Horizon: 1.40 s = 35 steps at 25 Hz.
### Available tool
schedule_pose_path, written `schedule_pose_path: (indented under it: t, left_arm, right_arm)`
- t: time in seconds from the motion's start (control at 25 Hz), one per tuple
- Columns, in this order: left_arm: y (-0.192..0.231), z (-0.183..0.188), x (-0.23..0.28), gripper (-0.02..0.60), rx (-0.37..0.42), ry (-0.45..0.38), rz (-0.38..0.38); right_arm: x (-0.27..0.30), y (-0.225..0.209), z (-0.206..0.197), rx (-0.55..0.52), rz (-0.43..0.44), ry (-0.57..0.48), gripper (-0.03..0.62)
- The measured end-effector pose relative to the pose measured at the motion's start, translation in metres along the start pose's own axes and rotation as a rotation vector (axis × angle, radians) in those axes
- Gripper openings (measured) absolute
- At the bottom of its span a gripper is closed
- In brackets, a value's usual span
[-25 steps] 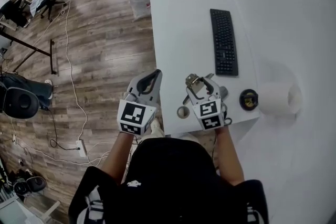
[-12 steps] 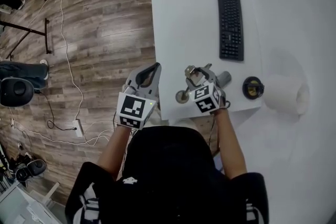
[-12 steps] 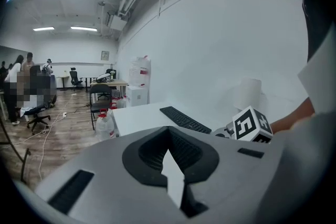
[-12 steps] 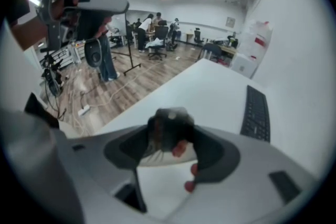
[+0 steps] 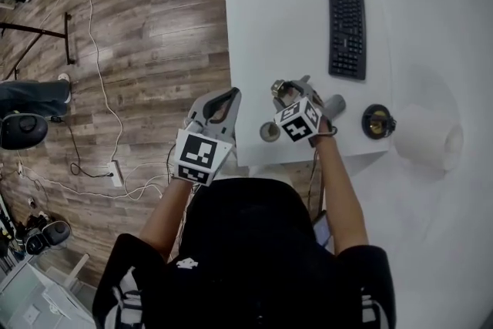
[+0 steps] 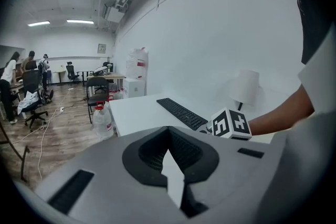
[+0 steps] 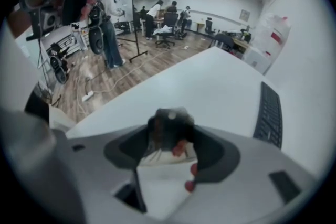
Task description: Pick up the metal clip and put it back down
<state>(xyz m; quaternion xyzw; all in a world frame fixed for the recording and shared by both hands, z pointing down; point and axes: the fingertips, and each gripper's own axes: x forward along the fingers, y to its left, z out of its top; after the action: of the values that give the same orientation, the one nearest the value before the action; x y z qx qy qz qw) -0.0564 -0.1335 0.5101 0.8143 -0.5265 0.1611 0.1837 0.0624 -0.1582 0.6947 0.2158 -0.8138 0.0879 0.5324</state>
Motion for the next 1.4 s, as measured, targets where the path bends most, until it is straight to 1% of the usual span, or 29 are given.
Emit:
schedule_pose_path:
  t: [0.32,0.44,0.6,0.76,1.0,1.2,1.4]
  left_arm:
    - [-0.008,-0.022,0.004,0.025,-0.004,0.046,-0.015]
    - [-0.009,-0.023,0.007,0.025,-0.005,0.049,-0.017]
    - [-0.007,-0.020,0.005,0.025,0.001,0.048,-0.012]
    - [-0.002,-0.020,0.003,0.025,-0.006,0.047,-0.002]
    - [-0.004,-0.027,0.002,0.025,-0.001,0.055,0.002]
    - [-0.002,-0.024,0.002,0.025,-0.003,0.049,0.005]
    - [0.000,-0.021,0.002,0.025,0.003,0.035,0.008]
  right_arm:
    - [0.020,0.006,-0.013,0.009,0.020,0.026,0.285]
    - [0.023,0.002,-0.020,-0.014,0.009,0.045,0.285]
    - [0.026,0.003,-0.023,-0.018,0.007,0.054,0.285]
    - [0.028,0.004,-0.023,-0.042,-0.018,0.060,0.285]
    - [0.031,0.006,-0.029,-0.042,-0.031,0.060,0.287]
    - [0.032,0.005,-0.027,-0.027,-0.032,0.051,0.287]
    - [0.033,0.004,-0.025,0.022,-0.015,0.035,0.287]
